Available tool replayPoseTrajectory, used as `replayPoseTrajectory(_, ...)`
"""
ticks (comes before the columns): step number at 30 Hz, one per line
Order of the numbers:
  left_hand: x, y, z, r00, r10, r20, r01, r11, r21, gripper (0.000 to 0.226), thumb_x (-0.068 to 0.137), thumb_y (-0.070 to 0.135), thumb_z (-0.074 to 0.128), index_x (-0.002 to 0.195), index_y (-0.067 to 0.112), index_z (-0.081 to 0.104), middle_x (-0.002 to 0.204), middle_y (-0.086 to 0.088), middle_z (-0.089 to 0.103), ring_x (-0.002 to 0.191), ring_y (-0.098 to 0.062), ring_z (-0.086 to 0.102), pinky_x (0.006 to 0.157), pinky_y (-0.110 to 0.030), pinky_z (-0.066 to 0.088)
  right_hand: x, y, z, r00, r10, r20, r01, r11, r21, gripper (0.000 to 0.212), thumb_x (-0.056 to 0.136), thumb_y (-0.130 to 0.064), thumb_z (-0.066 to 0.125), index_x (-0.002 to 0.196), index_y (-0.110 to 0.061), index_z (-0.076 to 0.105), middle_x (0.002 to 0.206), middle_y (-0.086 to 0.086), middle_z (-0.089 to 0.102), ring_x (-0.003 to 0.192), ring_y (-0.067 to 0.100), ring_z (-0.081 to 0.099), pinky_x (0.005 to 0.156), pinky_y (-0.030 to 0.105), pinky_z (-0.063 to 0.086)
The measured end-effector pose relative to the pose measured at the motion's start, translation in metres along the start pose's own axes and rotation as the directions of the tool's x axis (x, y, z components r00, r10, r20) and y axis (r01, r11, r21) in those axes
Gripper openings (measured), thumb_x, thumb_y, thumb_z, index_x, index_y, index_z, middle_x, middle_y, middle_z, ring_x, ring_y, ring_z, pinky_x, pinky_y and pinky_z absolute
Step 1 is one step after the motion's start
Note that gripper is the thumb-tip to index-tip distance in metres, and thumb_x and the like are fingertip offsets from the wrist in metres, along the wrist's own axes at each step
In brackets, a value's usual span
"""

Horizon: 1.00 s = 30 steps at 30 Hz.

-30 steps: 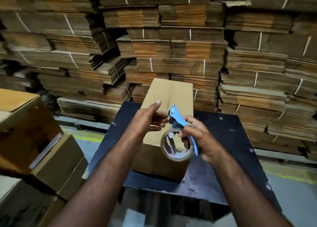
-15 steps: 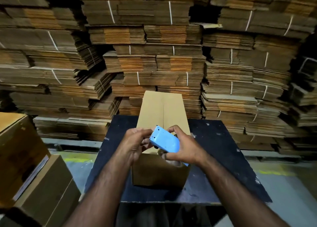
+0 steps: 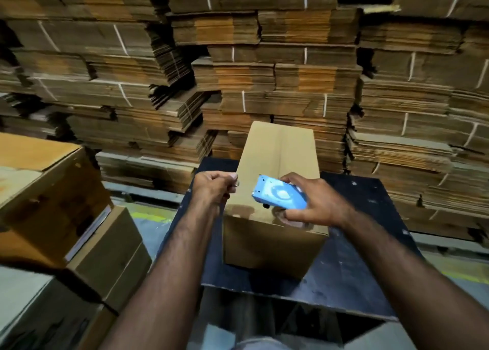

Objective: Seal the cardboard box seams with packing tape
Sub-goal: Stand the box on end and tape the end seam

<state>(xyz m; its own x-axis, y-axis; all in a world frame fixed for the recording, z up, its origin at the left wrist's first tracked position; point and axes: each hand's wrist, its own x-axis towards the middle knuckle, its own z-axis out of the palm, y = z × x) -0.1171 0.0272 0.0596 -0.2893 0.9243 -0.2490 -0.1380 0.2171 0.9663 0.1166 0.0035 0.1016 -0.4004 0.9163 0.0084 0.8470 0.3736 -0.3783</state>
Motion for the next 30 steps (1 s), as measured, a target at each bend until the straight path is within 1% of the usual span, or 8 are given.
replayPoseTrajectory(4,-0.008,-0.018,0.001,0.999,-0.045,-0.022,0.045,0.999,0.026,0.010,0.088,0.008,0.073,0.078,0.007,0.073,0.065,-0.006,0.071,0.046,-0.006,0.059,0.049,-0.023,0.041,0.003,0.024,0.000,0.996,-0.038,0.081,0.043,0.997,-0.060,0.080,0.063,-0.067,0.063,0.135,-0.034,0.048,0.121,-0.005,0.063,0.098,0.016,0.057,0.080,0.035,0.053)
replayPoseTrajectory(8,-0.010,-0.028,0.003,0.998,-0.047,-0.043,0.049,0.998,0.040,0.010,0.089,0.006,0.070,0.079,0.003,0.073,0.066,-0.009,0.070,0.046,-0.009,0.056,0.045,-0.020,0.037,0.006,0.028,0.003,0.988,-0.057,0.143,0.068,0.995,-0.070,0.082,0.063,-0.068,0.061,0.136,-0.035,0.044,0.117,-0.004,0.060,0.091,0.016,0.054,0.073,0.032,0.052)
replayPoseTrajectory(12,-0.010,-0.019,-0.003,0.998,0.029,-0.063,-0.025,0.998,0.063,0.008,0.088,0.008,0.072,0.086,0.001,0.074,0.064,-0.006,0.071,0.048,-0.008,0.058,0.045,-0.021,0.042,0.011,0.022,0.001,0.991,-0.088,0.104,0.095,0.993,-0.065,0.076,0.069,-0.059,0.074,0.133,-0.040,0.038,0.104,-0.004,0.057,0.084,0.018,0.055,0.068,0.031,0.053)
replayPoseTrajectory(17,-0.016,0.012,-0.012,0.987,0.144,-0.065,-0.135,0.983,0.126,0.007,0.087,0.013,0.075,0.089,0.006,0.076,0.073,-0.006,0.076,0.055,-0.009,0.063,0.051,-0.022,0.046,0.013,0.010,-0.006,0.995,-0.087,0.039,0.089,0.995,-0.054,0.075,0.071,-0.060,0.077,0.133,-0.043,0.038,0.111,-0.005,0.057,0.088,0.016,0.053,0.066,0.030,0.051)
replayPoseTrajectory(20,-0.013,0.025,-0.013,0.985,0.159,-0.073,-0.147,0.977,0.153,0.004,0.086,0.013,0.077,0.085,0.008,0.076,0.077,-0.007,0.077,0.053,-0.005,0.062,0.046,-0.017,0.044,0.018,0.005,-0.013,0.997,-0.073,0.016,0.074,0.996,-0.040,0.076,0.069,-0.063,0.076,0.132,-0.047,0.038,0.118,-0.003,0.061,0.089,0.016,0.056,0.070,0.033,0.056)
replayPoseTrajectory(24,-0.008,0.031,-0.020,0.978,0.198,-0.065,-0.181,0.962,0.203,0.007,0.083,0.016,0.080,0.078,0.012,0.077,0.072,-0.003,0.076,0.052,-0.003,0.061,0.043,-0.013,0.041,0.018,0.001,-0.023,0.995,-0.098,-0.035,0.098,0.995,-0.012,0.076,0.067,-0.065,0.075,0.132,-0.048,0.039,0.120,-0.003,0.063,0.092,0.016,0.059,0.071,0.037,0.058)
replayPoseTrajectory(28,-0.012,0.022,-0.022,0.975,0.214,-0.061,-0.191,0.945,0.265,0.011,0.080,0.018,0.083,0.088,0.012,0.079,0.080,-0.003,0.077,0.066,-0.007,0.067,0.047,-0.012,0.043,0.012,0.002,-0.020,0.996,-0.080,-0.030,0.080,0.997,-0.018,0.076,0.069,-0.059,0.077,0.133,-0.048,0.039,0.120,-0.007,0.063,0.091,0.011,0.059,0.068,0.032,0.059)
replayPoseTrajectory(30,-0.014,0.018,-0.022,0.980,0.191,-0.052,-0.175,0.959,0.223,0.029,0.079,0.017,0.084,0.106,0.011,0.076,0.082,-0.005,0.078,0.067,-0.007,0.069,0.052,-0.014,0.046,0.008,0.005,-0.015,0.997,-0.070,-0.033,0.069,0.997,-0.033,0.074,0.068,-0.058,0.078,0.132,-0.048,0.040,0.117,-0.007,0.065,0.089,0.011,0.060,0.066,0.031,0.057)
